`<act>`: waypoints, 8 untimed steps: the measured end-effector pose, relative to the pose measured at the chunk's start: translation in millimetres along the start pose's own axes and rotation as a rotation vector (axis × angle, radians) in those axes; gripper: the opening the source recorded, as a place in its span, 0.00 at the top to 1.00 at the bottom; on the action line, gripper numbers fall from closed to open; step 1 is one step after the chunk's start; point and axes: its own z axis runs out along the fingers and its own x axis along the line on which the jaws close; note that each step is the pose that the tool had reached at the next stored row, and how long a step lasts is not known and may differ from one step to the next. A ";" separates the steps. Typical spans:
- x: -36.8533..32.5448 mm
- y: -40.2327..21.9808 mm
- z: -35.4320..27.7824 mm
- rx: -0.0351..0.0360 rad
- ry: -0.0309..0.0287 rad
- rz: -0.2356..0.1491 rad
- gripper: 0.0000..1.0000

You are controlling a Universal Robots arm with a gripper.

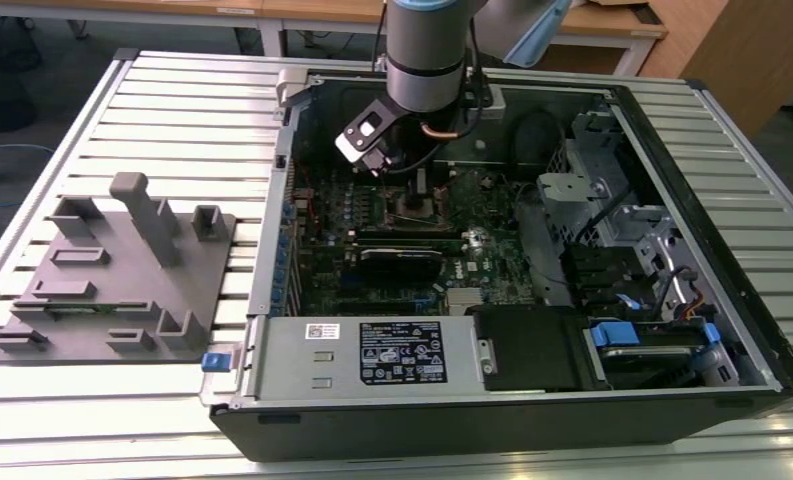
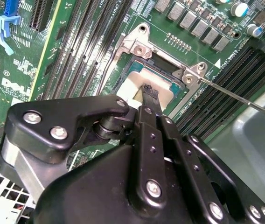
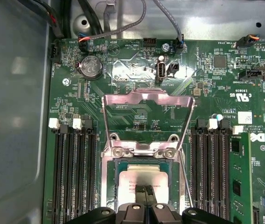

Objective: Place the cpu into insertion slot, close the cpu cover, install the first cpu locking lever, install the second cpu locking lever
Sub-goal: 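Place the cpu into insertion slot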

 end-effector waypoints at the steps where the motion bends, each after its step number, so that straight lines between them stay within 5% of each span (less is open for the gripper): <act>1: 0.0 0.0 0.0 0.0001 -0.0001 0.000 0.89; 8: -0.1 -0.2 2.8 0.0003 -0.0003 0.000 0.89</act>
